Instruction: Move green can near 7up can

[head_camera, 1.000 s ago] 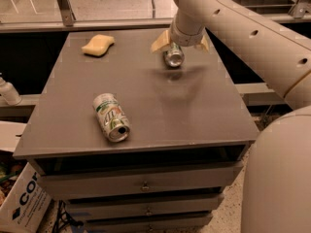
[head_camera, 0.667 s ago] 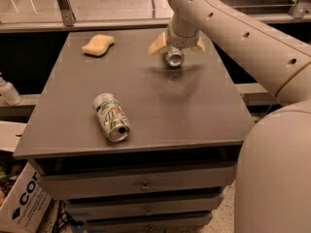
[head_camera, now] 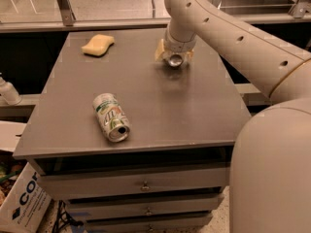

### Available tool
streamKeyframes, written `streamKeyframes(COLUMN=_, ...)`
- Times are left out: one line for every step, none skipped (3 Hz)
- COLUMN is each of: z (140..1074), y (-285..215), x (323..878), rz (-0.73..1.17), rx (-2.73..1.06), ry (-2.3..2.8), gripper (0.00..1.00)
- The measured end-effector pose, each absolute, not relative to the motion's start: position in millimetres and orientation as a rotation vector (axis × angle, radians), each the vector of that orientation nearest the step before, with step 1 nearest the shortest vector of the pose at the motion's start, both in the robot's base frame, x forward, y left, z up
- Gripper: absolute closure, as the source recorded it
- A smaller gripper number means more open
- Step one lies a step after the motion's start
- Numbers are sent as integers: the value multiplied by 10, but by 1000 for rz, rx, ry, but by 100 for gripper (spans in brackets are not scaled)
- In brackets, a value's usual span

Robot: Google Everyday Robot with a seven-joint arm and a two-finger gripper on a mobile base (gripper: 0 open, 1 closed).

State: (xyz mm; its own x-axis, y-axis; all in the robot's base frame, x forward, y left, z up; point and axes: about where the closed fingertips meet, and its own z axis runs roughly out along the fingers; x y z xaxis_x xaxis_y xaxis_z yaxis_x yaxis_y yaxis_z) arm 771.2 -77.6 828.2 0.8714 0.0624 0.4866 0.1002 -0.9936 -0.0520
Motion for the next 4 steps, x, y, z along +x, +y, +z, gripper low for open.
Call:
streamKeyframes(z=8243, y=-777, x=7694, rz=-756, rx=-2967, ry=-139, gripper=55)
streamKeyframes(z=8338, y=-842, x=7636, rz=-772, rx=-2960, ry=-140, gripper=79)
streamKeyframes(z=8495, y=-950, x=7423, rz=-753, rx=-2978, ry=-145, gripper=99)
streamKeyframes(z=8685, y=-1071, x=6961, rz=-682, rx=-2989, ry=-197, gripper=100)
